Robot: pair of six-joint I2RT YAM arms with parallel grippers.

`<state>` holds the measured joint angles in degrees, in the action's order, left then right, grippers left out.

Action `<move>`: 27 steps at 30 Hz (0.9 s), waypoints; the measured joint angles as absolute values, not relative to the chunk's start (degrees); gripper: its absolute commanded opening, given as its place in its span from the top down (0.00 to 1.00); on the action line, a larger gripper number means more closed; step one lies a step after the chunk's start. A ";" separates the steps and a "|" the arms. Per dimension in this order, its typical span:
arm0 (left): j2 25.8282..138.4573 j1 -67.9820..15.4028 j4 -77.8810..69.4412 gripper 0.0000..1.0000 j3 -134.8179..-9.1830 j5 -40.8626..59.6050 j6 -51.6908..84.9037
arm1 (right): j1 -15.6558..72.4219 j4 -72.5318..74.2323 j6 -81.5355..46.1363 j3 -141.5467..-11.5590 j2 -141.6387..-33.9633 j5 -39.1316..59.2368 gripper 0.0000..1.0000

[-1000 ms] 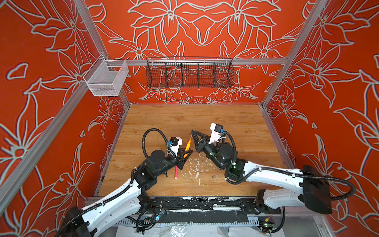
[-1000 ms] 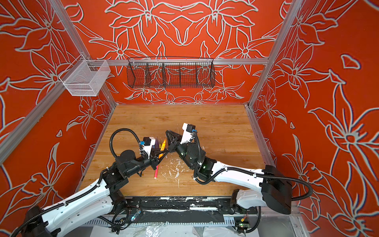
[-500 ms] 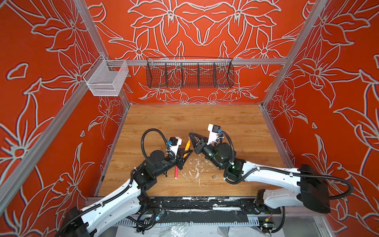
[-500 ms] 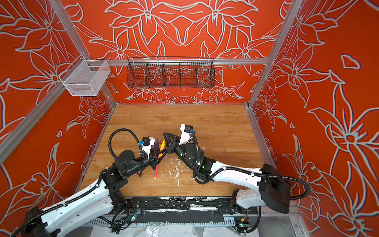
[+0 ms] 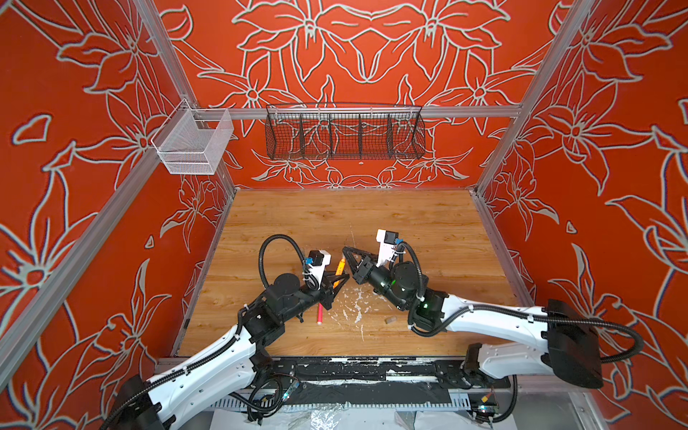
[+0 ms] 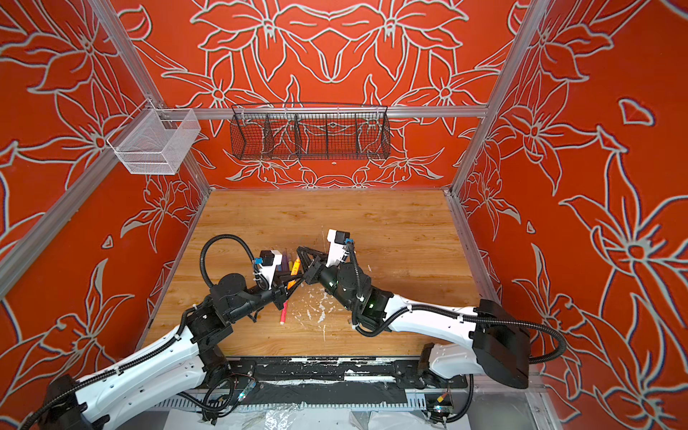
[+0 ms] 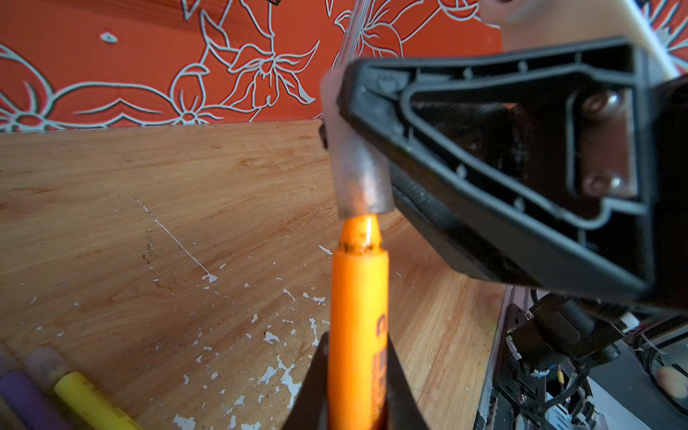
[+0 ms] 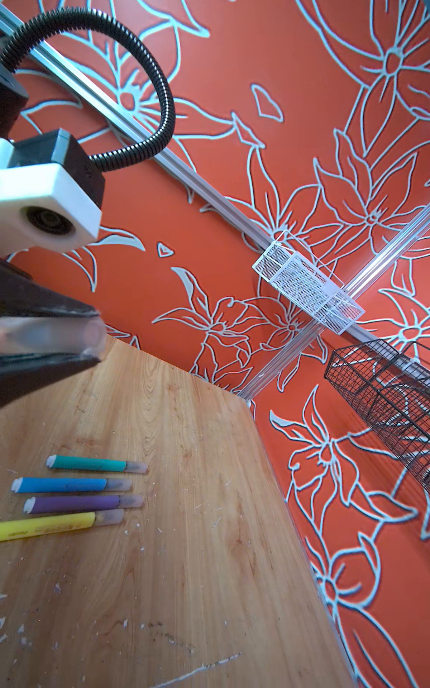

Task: Insert the pens into the pen caps
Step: 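Lower the clear cap onto the orange marker's tip with the right gripper, then press the cap down and open the right gripper while the left holds the marker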

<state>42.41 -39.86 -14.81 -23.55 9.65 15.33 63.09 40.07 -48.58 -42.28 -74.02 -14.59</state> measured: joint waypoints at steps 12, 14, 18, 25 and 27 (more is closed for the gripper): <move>41.21 -40.25 -12.32 1.00 -22.76 11.27 15.84 | 66.59 41.52 -45.65 -39.13 -73.36 -19.16 1.00; 40.56 -40.25 -12.27 1.00 -22.37 11.29 15.88 | 66.81 41.47 -45.43 -39.16 -73.49 -19.07 1.00; 39.64 -40.25 -12.01 1.00 -22.00 11.40 15.88 | 67.51 41.63 -45.01 -39.18 -73.58 -19.22 1.00; 39.51 -40.27 -12.01 1.00 -21.96 12.51 15.68 | 68.60 40.82 -44.73 -38.96 -72.60 -21.04 0.71; 39.59 -40.10 -13.43 1.00 -21.98 11.20 15.81 | 70.11 38.39 -44.73 -38.33 -70.98 -19.75 0.64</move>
